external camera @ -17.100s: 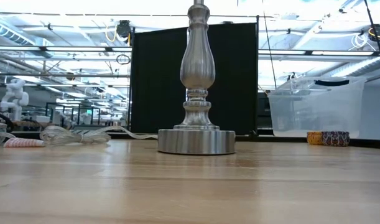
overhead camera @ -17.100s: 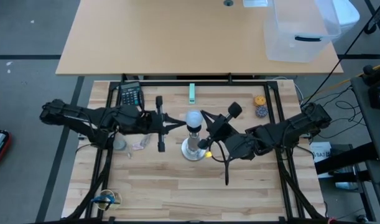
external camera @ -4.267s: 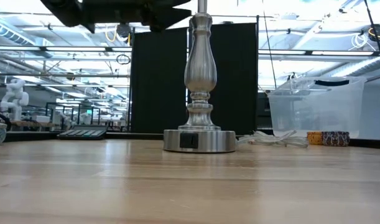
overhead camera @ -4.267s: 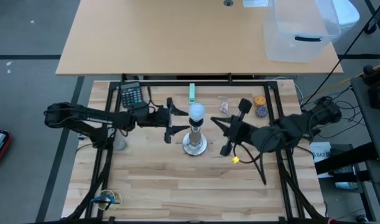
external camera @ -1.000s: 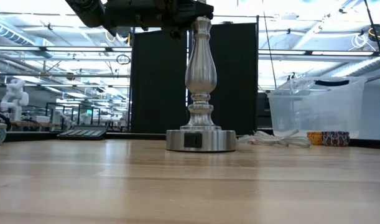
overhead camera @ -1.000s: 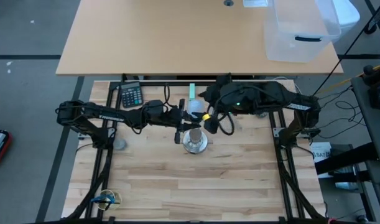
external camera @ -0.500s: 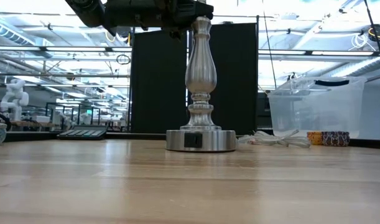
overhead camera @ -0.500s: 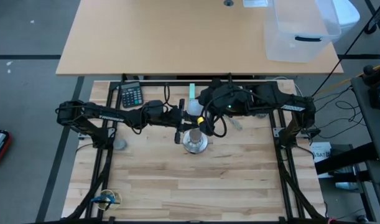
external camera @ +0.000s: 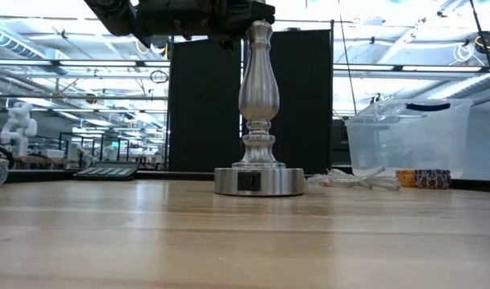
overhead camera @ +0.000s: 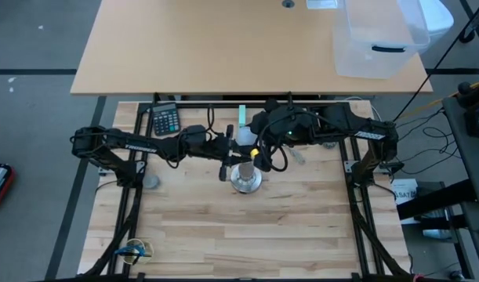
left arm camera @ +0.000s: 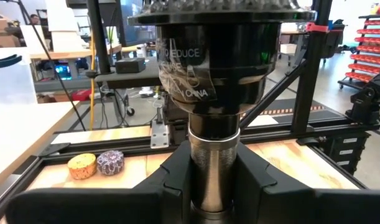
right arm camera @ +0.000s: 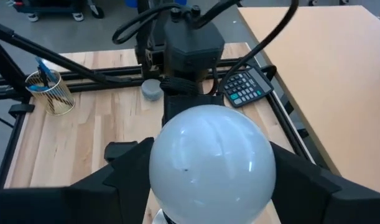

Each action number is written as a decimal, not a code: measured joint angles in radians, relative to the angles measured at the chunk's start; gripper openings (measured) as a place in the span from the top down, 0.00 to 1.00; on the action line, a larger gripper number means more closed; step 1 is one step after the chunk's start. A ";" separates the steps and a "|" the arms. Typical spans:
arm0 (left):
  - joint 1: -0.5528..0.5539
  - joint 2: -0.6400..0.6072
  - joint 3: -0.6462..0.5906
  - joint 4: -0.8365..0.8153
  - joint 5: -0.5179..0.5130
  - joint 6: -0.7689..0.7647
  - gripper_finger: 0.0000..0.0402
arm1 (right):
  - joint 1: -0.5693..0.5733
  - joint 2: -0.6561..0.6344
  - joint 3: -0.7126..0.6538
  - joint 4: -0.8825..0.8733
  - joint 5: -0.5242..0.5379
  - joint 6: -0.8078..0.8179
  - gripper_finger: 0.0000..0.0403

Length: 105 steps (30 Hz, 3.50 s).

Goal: Screw lightbulb
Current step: Remove the white lightbulb from the desk lamp

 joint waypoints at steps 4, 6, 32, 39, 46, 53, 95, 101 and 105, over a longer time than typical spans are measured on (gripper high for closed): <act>0.001 0.000 0.000 0.001 0.035 0.000 0.82 | 0.000 0.000 0.000 -0.001 -0.007 -0.031 0.38; 0.001 0.000 0.000 0.002 0.054 0.000 0.82 | 0.000 0.000 0.000 -0.001 -0.022 -0.053 0.38; 0.011 0.000 0.000 0.001 0.206 -0.014 0.82 | -0.129 -0.001 0.001 -0.013 -0.379 -0.418 0.38; 0.030 0.001 0.002 0.006 0.303 -0.021 0.82 | -0.149 0.000 0.000 -0.013 -0.476 -0.504 0.38; 0.051 0.001 0.002 0.002 0.377 -0.034 0.82 | -0.177 0.002 -0.001 -0.013 -0.557 -0.579 0.38; 0.063 0.001 0.002 0.005 0.440 -0.055 0.82 | -0.209 0.004 -0.002 -0.015 -0.664 -0.658 0.38; 0.086 -0.002 -0.003 0.056 0.616 -0.059 0.82 | -0.156 0.025 0.000 0.102 -0.611 -0.674 0.19; 0.086 -0.002 -0.003 0.053 0.579 -0.058 0.82 | -0.140 0.024 0.000 0.117 -0.574 -0.654 0.18; 0.092 -0.002 -0.002 0.056 0.562 -0.059 0.82 | -0.133 0.016 0.000 0.130 -0.561 -0.635 0.18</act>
